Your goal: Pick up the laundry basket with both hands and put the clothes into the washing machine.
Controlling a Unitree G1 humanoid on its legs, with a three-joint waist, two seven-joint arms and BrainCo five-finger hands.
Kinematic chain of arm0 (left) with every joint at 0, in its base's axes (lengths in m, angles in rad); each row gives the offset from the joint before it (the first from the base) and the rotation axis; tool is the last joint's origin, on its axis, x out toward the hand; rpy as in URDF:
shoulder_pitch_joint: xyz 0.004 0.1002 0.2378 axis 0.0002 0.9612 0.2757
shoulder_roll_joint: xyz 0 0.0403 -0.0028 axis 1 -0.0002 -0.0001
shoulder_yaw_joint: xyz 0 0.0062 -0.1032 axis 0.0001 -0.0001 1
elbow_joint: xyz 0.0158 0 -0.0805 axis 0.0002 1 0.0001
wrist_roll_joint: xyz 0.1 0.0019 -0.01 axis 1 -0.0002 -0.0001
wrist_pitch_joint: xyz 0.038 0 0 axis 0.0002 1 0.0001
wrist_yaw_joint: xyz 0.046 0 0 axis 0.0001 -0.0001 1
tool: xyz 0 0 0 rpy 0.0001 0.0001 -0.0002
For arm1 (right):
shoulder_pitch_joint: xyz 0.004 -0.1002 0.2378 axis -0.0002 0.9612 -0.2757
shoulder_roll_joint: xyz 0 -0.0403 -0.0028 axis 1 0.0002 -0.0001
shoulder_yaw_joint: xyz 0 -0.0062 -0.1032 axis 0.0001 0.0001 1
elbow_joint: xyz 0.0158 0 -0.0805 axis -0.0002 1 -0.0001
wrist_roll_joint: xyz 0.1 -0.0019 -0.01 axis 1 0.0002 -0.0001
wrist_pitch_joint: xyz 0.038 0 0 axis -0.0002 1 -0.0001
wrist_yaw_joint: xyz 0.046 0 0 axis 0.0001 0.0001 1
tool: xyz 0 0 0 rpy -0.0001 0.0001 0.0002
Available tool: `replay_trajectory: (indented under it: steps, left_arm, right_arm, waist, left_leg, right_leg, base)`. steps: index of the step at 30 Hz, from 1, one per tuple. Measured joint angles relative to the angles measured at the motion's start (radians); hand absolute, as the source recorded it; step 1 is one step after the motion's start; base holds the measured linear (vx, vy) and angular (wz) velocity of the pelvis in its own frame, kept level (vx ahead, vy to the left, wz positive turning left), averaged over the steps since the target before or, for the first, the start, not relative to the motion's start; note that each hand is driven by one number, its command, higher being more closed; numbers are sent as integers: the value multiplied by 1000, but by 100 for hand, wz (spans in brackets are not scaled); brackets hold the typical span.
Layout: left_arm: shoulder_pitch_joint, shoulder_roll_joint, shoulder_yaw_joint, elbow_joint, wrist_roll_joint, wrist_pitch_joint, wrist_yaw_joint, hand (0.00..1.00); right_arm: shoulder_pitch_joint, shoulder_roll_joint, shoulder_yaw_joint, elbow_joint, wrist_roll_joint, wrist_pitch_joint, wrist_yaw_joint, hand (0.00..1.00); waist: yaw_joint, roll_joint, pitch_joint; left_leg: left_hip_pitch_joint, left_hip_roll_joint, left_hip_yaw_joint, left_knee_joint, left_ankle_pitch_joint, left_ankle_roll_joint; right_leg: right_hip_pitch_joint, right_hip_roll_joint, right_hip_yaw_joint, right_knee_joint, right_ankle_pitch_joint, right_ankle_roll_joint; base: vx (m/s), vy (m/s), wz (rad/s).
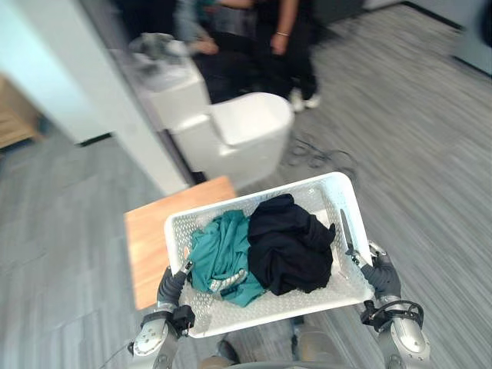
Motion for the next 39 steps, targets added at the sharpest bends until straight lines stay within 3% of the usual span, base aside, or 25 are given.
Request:
replay_trajectory:
  steps: [2,3,4,5,6,8,11,12,14,15,16,18,19,22,24,25,27,28,29,30,31,32,35,38,39]
  left_arm:
    - [-29,-7,11,20,-5,-5,6,100]
    - [-57,-3,12,34,-6,-10,7,100]
    - [-90,-12,13,48,-6,-14,7,100]
    - [-137,-21,25,91,-9,-29,12,100]
    - [-152,-14,22,107,-9,-28,13,100]
    - [-176,-22,19,130,-10,-25,18,100]
    - [-183,-21,-15,171,-10,-25,25,100]
    - [-182,-20,-17,181,-11,-25,26,100]
    - [-178,-21,-20,195,-12,-25,27,100]
    - [-158,-20,-18,195,-16,-29,31,100]
    - [-129,-24,-18,194,-30,-51,39,100]
    - [-107,-36,-12,191,-52,-66,43,100]
    - [-104,-44,-7,190,-55,-68,43,100]
    - [-97,-38,-2,178,-74,-69,43,100]
    - [-58,-52,3,138,-77,-69,44,100]
    - [-51,-55,5,130,-77,-69,44,100]
    - [-34,-77,44,121,-78,-69,48,100]
    - [-24,-78,60,117,-77,-69,49,100]
    - [-24,-78,68,117,-76,-64,54,100]
    - [-23,-78,68,117,-74,-60,58,100]
    - [-13,-64,68,117,-71,-57,66,100]
    - [-3,-51,67,116,-72,-57,69,100]
    - [-29,-14,62,111,-72,-58,77,100]
    - [-57,3,52,111,-72,-57,83,100]
    - [-66,12,33,113,-72,-57,84,100]
  right_arm:
    - [-53,-28,9,32,0,-4,-8,100]
    - [-89,-39,8,53,1,-8,-17,100]
    - [-133,-55,-3,66,3,-14,-20,100]
    - [-182,-52,-9,115,9,-34,-22,100]
    - [-188,-51,-10,123,9,-33,-23,100]
    - [-207,-73,-10,144,13,-26,-27,100]
    - [-181,-89,-15,153,20,-24,-41,100]
    - [-172,-89,-14,153,21,-25,-41,100]
    - [-159,-90,-10,152,21,-25,-41,100]
    - [-152,-93,2,152,21,-25,-41,100]
    - [-159,-121,26,153,21,-25,-42,100]
    - [-199,-168,55,174,21,-25,-44,100]
    - [-226,-175,62,200,21,-23,-44,100]
    - [-243,-177,73,204,21,-19,-44,100]
    - [-247,-187,80,204,19,-19,-41,100]
    - [-252,-192,84,206,19,-19,-40,100]
    - [-281,-203,119,218,16,-20,-39,100]
    - [-300,-197,130,239,15,-23,-36,100]
    - [-320,-191,135,273,14,-21,-35,100]
    - [-322,-189,135,287,12,-18,-34,100]
    - [-326,-169,140,300,4,-13,-30,100]
    - [-305,-155,142,300,-3,-15,-22,100]
    - [-297,-122,131,293,-3,-32,-19,100]
    - [-303,-101,109,289,-3,-30,-19,100]
    - [-298,-95,94,283,-3,-26,-19,100]
  waist:
    - [3,-23,-11]
    - [4,-26,-9]
    - [16,8,-12]
    - [5,3,-9]
    - [-3,-2,-9]
    - [-8,25,5]
    - [-12,50,20]
    - [-10,47,24]
    - [-8,53,40]
    - [-3,55,55]
    - [16,53,63]
    - [44,61,80]
    - [60,60,81]
    - [67,67,92]
    - [79,82,87]
    - [84,84,87]
    - [108,61,72]
    - [108,37,65]
    - [107,27,64]
    - [107,26,65]
    - [110,24,67]
    - [105,27,69]
    - [69,33,71]
    - [53,45,78]
    - [45,51,84]
  left_leg:
    - [-2,46,27,101,-59,9]
    - [-24,17,12,94,-81,21]
    - [-45,12,24,41,-69,43]
    - [-33,1,66,39,-59,-20]
    - [-31,-10,68,40,-54,-26]
    - [-20,-4,74,26,-29,-40]
    - [18,43,78,47,-21,-52]
    - [22,83,69,116,-34,-32]
    - [14,169,-13,303,-68,83]
    - [-45,199,-210,457,-56,197]
    - [-115,120,-465,551,-124,171]
    - [-201,-72,-684,553,-217,145]
    - [-259,-152,-704,493,-228,157]
    - [-343,-214,-709,271,-186,93]
    - [-378,-220,-779,30,-89,-6]
    - [-385,-220,-794,25,-56,-14]
    - [-372,-248,-814,29,48,59]
    - [-353,-276,-796,63,43,120]
    - [-342,-291,-757,120,-8,142]
    - [-334,-295,-743,153,-28,148]
    - [-275,-309,-741,223,-69,166]
    - [-172,-324,-751,180,-94,184]
    - [22,-343,-812,64,-197,201]
    - [84,-321,-840,23,-225,201]
    - [112,-305,-859,15,-225,200]
  right_leg:
    - [5,47,-68,-51,52,-81]
    - [14,66,-62,-134,102,-74]
    - [38,108,-61,-241,144,1]
    - [41,50,-113,-140,-9,-41]
    - [64,33,-109,-165,-30,-4]
    - [97,82,-87,-258,20,-22]
    - [142,129,-77,-281,15,-28]
    - [156,145,-64,-274,-3,-36]
    - [191,173,-40,-246,-36,-59]
    - [224,184,4,-227,-59,-86]
    - [228,178,73,-210,-94,-105]
    - [228,174,195,-211,-129,-127]
    - [233,165,233,-236,-129,-128]
    - [265,152,260,-260,-129,-127]
    - [297,168,298,-262,-155,-84]
    - [299,170,310,-261,-162,-71]
    - [303,144,382,-225,-202,-27]
    - [284,111,412,-161,-234,7]
    - [262,87,428,-62,-262,54]
    - [250,80,432,5,-267,62]
    - [182,79,414,290,-218,123]
    - [130,70,391,494,-111,137]
    - [-50,7,248,770,-204,21]
    - [-155,-6,147,530,-246,3]
    - [-164,12,143,306,-217,35]
  base:
    - [-2,-204,-146]
    - [-72,-7,-124]
    - [-12,16,-144]
    - [26,-39,-104]
    - [38,-118,-72]
    - [-17,-127,-34]
    - [5,-19,-22]
    - [0,2,-33]
    - [25,-30,-45]
    - [50,-52,-97]
    - [39,-42,-125]
    - [47,62,-162]
    - [97,77,-146]
    - [206,44,-93]
    - [286,98,-91]
    - [373,152,-108]
    - [532,224,-107]
    - [682,254,-80]
    - [569,201,-58]
    - [541,187,-59]
    - [597,213,-45]
    - [692,226,-28]
    - [565,96,15]
    - [496,-16,25]
    - [549,-90,49]
